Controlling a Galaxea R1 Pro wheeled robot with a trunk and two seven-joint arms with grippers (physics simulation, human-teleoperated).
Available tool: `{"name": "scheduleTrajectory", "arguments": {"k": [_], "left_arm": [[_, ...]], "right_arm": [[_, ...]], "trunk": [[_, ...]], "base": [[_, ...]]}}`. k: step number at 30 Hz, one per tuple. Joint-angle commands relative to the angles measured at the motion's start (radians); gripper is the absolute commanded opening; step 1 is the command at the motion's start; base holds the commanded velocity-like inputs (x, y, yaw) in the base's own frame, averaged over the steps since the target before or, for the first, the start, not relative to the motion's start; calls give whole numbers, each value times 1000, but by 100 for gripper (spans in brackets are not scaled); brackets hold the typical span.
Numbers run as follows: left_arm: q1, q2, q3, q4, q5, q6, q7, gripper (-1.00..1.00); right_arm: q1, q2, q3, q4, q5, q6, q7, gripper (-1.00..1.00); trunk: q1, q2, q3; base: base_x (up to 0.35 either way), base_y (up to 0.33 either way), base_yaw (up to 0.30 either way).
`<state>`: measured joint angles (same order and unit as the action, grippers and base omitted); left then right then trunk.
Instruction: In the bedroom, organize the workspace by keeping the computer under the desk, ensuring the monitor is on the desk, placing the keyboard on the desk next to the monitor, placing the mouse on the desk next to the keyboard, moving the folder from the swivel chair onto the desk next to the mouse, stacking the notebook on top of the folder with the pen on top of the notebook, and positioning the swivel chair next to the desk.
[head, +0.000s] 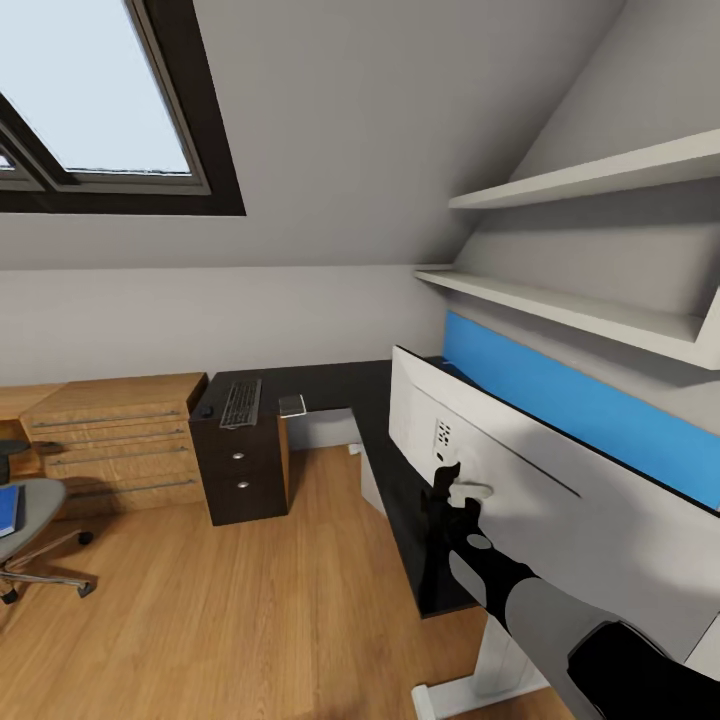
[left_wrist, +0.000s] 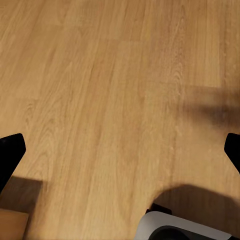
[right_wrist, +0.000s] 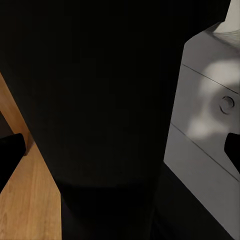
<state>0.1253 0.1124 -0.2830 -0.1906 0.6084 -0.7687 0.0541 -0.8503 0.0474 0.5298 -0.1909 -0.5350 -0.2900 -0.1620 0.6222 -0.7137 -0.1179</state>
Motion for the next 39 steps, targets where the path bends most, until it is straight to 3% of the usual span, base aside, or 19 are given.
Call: {"name": "scheduleTrajectory", "arguments": {"k": [1, 14, 39], "left_arm": [[1, 1, -8, -3, 5, -1, 6, 100], [1, 1, -8, -3, 5, -1, 6, 100], [1, -1, -10, -3, 5, -1, 6, 100]], "right_arm": [[-1, 0, 9, 1, -7, -3, -5, 100], [-1, 0, 9, 1, -7, -3, -5, 100], [-1, 0, 9, 1, -7, -3, -5, 100]], "trunk": [[0, -1, -1], [0, -1, -1], [0, -1, -1]], "base": [[0, 0, 0], [-35, 0, 0], [-304, 0, 0]]}}
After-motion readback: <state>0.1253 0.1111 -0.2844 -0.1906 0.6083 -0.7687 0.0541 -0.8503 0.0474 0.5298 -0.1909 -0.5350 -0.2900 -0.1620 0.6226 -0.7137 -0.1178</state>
